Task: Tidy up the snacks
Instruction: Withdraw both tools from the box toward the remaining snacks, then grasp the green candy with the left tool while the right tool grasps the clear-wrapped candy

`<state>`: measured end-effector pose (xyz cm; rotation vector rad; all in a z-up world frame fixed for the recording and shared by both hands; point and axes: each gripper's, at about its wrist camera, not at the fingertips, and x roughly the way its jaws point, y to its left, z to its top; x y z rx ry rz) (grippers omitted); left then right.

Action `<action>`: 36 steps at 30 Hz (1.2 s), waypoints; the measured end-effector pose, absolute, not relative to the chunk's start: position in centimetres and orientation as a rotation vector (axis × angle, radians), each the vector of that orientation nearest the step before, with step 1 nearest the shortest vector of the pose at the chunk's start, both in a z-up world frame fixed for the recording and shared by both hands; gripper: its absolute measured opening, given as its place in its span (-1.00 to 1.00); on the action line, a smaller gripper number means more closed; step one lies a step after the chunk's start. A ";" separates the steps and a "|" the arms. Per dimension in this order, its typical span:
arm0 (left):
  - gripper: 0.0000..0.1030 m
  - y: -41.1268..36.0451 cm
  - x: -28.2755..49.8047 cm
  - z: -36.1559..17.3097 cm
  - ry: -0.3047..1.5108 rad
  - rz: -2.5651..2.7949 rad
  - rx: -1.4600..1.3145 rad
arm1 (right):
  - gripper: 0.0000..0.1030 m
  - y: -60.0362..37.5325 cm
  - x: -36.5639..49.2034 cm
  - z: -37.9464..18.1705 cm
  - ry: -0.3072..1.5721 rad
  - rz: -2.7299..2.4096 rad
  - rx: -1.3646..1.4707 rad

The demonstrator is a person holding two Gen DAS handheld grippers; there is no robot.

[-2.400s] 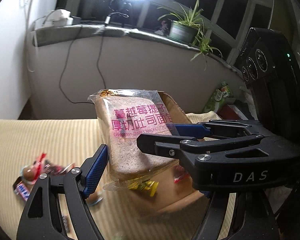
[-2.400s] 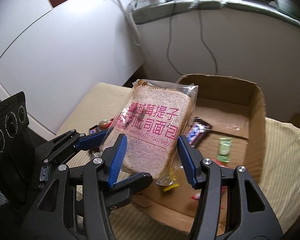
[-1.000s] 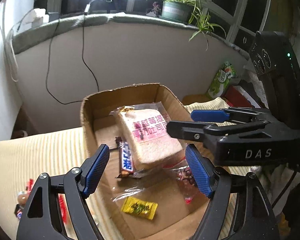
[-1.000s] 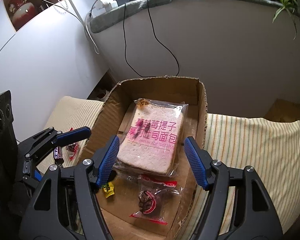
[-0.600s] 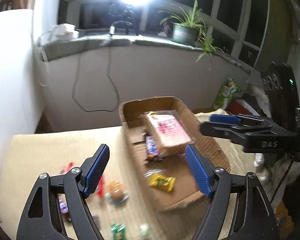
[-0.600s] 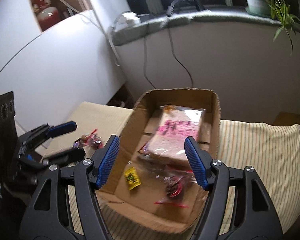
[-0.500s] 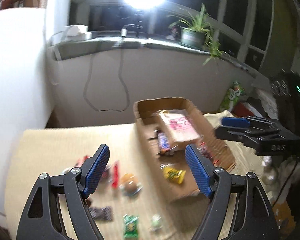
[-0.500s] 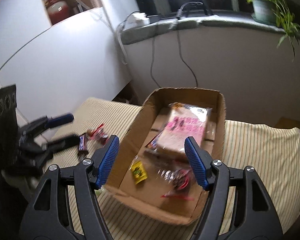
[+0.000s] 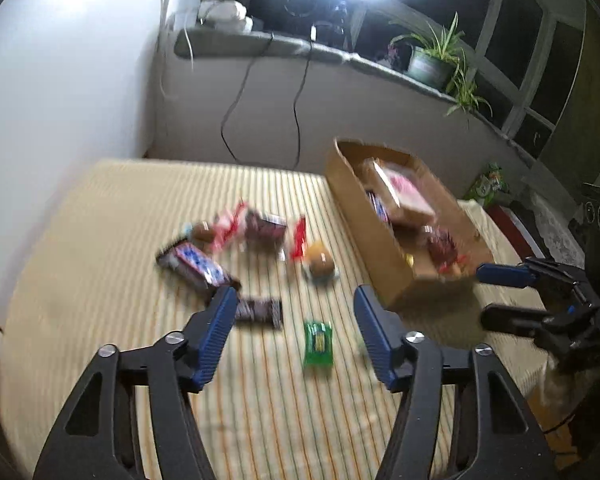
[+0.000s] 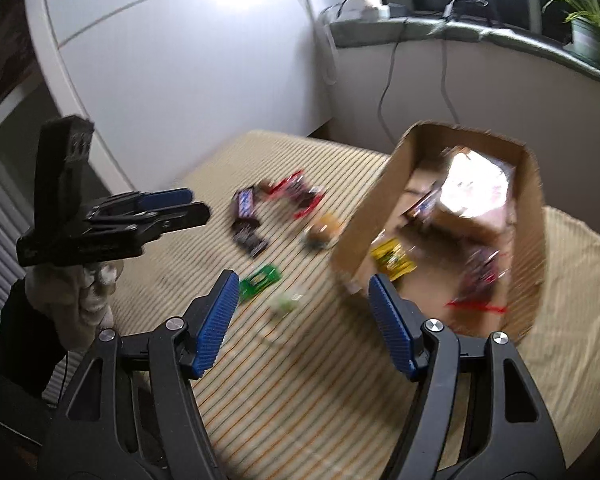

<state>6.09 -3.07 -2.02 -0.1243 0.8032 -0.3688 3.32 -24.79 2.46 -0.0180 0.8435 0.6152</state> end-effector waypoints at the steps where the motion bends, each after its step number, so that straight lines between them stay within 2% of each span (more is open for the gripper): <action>1: 0.04 -3.2 5.9 -2.4 0.815 -0.377 -0.125 | 0.15 -24.1 3.0 1.7 0.858 0.626 -0.027; 4: -0.09 -3.7 5.4 -3.6 0.851 -0.410 -0.130 | -0.08 -22.9 2.7 -0.2 0.903 0.642 -0.035; 10: -0.25 -5.0 5.4 -5.5 0.900 -0.449 -0.114 | -0.30 -21.8 3.7 -3.2 0.975 0.629 0.015; 22: -0.27 -6.2 6.5 -7.6 0.954 -0.455 -0.033 | -0.33 -20.2 4.6 -4.6 0.999 0.570 -0.050; 27: -0.55 -6.3 6.8 -8.1 0.954 -0.434 0.024 | -0.33 -20.0 4.8 -4.9 1.001 0.559 -0.076; 30: -0.60 -5.8 6.8 -8.1 0.951 -0.431 0.019 | -0.33 -19.7 5.0 -5.1 1.002 0.554 -0.081; 32: -0.74 -5.5 6.7 -8.1 0.945 -0.421 0.026 | -0.33 -19.6 5.2 -5.2 1.005 0.553 -0.083; 36: -0.78 -4.8 6.8 -8.2 0.947 -0.423 0.003 | -0.33 -19.0 5.5 -5.5 1.007 0.547 -0.096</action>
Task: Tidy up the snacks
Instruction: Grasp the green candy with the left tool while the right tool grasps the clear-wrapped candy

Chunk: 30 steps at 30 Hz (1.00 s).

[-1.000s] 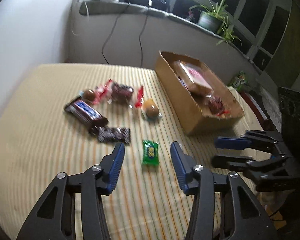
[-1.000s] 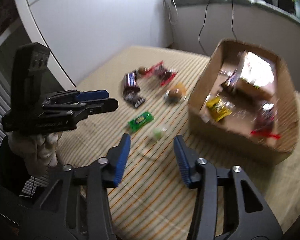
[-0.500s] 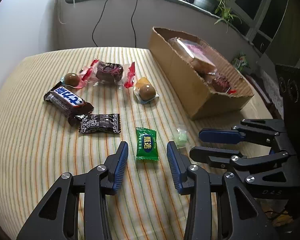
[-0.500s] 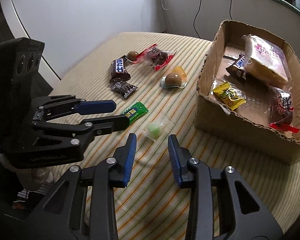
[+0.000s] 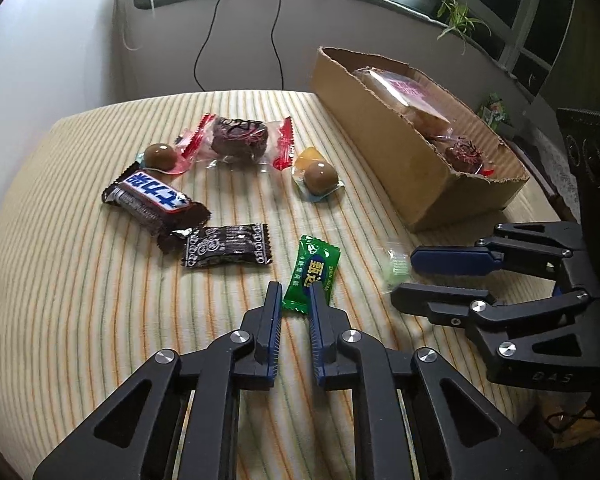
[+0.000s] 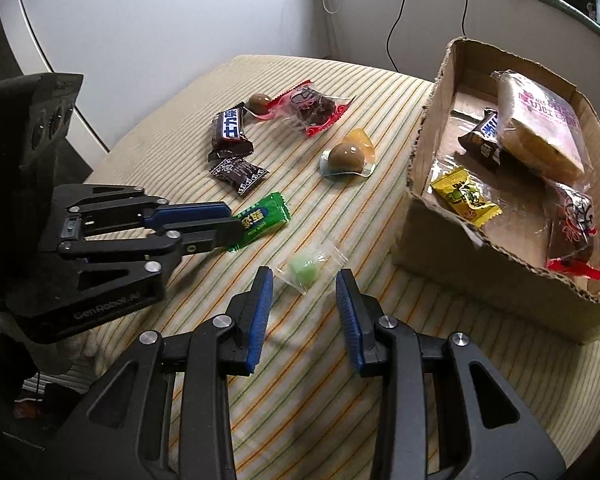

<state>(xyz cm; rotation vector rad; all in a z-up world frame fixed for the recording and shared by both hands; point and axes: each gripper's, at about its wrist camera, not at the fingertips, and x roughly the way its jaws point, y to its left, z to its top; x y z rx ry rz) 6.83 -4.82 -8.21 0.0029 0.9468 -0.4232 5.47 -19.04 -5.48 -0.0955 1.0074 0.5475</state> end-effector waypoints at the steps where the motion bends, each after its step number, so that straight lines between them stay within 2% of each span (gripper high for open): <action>1: -0.78 -4.7 6.8 -8.2 0.946 -0.424 -0.003 | -0.33 -18.9 5.6 -5.5 1.009 0.547 -0.098; 11: -0.75 -4.6 6.5 -7.6 0.931 -0.449 -0.009 | -0.33 -18.4 6.2 -5.9 1.012 0.510 -0.109; 12: -0.68 -4.7 6.5 -7.5 0.931 -0.450 -0.006 | -0.33 -18.3 6.2 -5.9 1.011 0.510 -0.112; 13: -0.46 -4.7 6.5 -7.4 0.931 -0.446 -0.005 | -0.33 -18.1 6.3 -5.9 1.010 0.510 -0.119; 15: -0.29 -4.5 6.6 -7.3 0.928 -0.444 -0.012 | -0.32 -17.8 6.2 -6.0 1.009 0.509 -0.131; 20: -0.29 -4.8 6.9 -7.3 0.939 -0.455 0.005 | -0.07 -17.8 6.0 -5.8 1.004 0.499 -0.142; 30: -0.29 -6.3 7.7 -8.1 0.962 -0.504 0.083 | -0.06 -18.5 6.2 -5.8 1.000 0.488 -0.134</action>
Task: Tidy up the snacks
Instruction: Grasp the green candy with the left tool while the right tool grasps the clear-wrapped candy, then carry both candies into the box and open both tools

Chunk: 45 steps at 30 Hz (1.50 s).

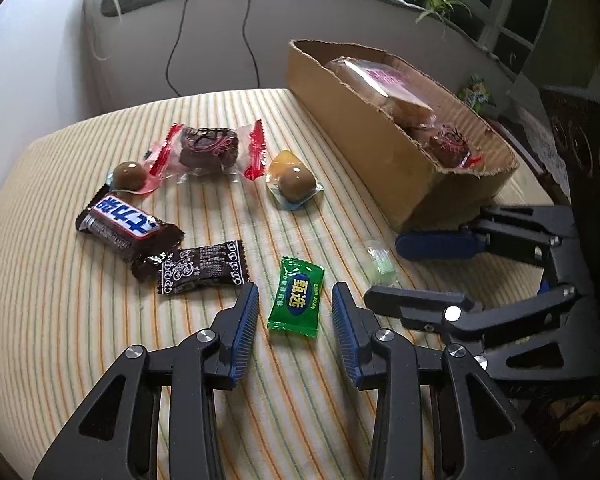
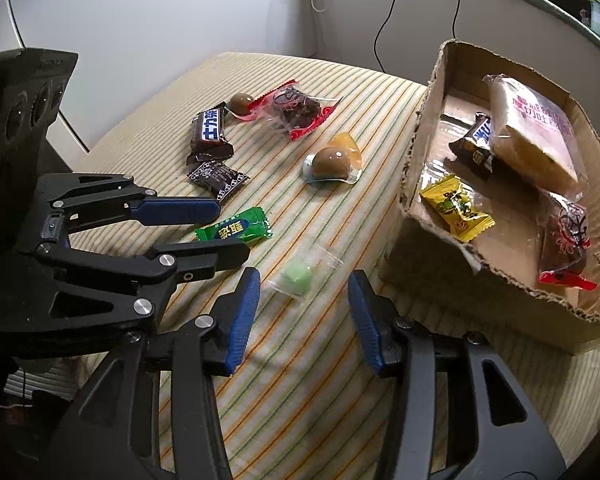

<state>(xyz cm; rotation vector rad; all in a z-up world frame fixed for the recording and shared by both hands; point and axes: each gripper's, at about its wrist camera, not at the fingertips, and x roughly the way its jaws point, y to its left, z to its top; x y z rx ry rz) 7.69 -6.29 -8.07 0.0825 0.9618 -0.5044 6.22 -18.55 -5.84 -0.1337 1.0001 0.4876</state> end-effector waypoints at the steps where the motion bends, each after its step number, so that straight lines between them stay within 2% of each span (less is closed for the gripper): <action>1: -0.29 -6.3 7.7 -8.1 0.963 -0.507 0.088 | -0.06 -18.6 6.3 -5.8 1.003 0.491 -0.134; 13: -0.34 -6.9 7.8 -8.3 0.949 -0.536 0.171 | -0.10 -19.9 6.8 -5.8 1.048 0.550 0.002; 17: -0.58 -7.0 8.1 -8.4 0.941 -0.531 0.172 | -0.17 -20.6 7.6 -6.0 1.068 0.539 0.088; 27: -0.60 -5.8 7.4 -8.3 0.936 -0.513 0.146 | -0.21 -17.7 8.1 -6.1 1.038 0.479 -0.039; 30: -0.60 -5.2 7.1 -8.2 0.935 -0.498 0.138 | -0.31 -16.5 7.9 -6.1 1.014 0.460 -0.134; 33: -0.61 -4.4 6.8 -8.1 0.935 -0.481 0.114 | -0.51 -15.9 7.6 -6.2 0.983 0.447 -0.216; 34: -0.61 -4.2 6.7 -8.1 0.935 -0.477 0.105 | -0.51 -15.9 7.6 -6.1 0.980 0.447 -0.225; 45: -0.61 -3.3 6.3 -6.2 0.897 -0.468 0.012 | -0.52 -17.5 6.8 -4.2 0.950 0.527 -0.102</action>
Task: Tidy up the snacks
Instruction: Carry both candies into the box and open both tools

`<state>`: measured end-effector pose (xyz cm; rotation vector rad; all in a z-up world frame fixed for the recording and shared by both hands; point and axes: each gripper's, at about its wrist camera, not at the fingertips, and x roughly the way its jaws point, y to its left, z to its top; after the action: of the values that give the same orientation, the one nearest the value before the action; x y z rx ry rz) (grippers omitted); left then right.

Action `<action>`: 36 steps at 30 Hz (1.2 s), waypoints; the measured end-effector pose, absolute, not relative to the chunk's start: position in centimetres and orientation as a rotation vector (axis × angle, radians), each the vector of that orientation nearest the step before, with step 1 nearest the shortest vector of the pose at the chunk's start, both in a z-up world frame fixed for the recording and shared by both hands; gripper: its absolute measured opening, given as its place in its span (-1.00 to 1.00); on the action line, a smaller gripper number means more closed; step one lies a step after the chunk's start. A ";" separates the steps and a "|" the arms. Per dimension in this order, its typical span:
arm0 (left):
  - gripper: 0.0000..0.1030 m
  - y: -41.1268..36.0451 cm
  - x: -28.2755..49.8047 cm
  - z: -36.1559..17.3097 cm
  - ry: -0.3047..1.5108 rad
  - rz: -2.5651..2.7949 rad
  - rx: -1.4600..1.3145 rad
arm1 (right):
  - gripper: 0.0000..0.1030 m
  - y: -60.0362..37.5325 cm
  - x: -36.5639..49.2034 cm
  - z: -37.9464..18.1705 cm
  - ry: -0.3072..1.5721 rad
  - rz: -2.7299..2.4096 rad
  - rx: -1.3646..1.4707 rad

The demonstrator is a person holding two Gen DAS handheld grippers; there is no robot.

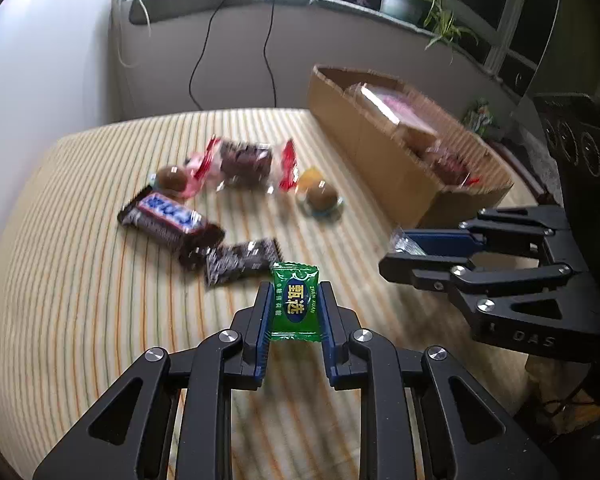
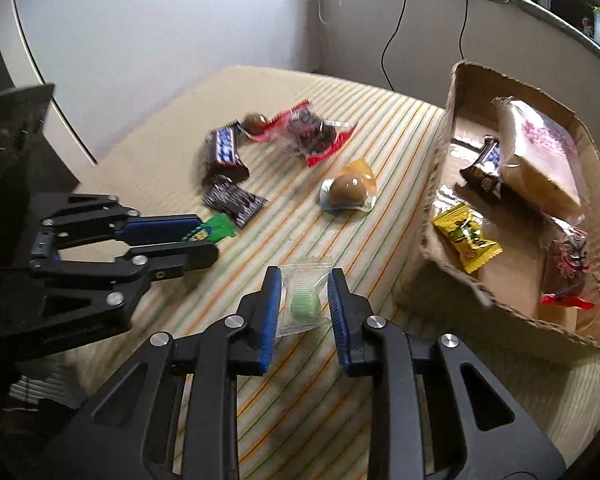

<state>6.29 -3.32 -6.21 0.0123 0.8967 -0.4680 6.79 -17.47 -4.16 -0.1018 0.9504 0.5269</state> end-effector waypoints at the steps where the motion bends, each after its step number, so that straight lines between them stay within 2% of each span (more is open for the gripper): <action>1: -0.61 -3.5 6.3 -5.8 0.887 -0.472 0.006 | -0.52 -17.9 6.7 -3.7 0.941 0.530 -0.088; 14: -0.61 -9.6 8.8 -2.2 0.796 -0.580 -0.032 | -0.52 -25.6 6.0 0.8 0.819 0.415 0.006; 25: -0.61 -14.6 10.7 -1.5 0.790 -0.646 -0.009 | -0.51 -31.6 7.6 0.9 0.808 0.305 0.050; 36: -0.61 -16.9 11.3 -1.8 0.799 -0.647 0.026 | -0.51 -33.1 8.8 -0.7 0.833 0.272 0.055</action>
<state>11.26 -16.85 -1.83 0.0257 0.7992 -0.6474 8.80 -33.10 -0.71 0.0555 0.8328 0.2723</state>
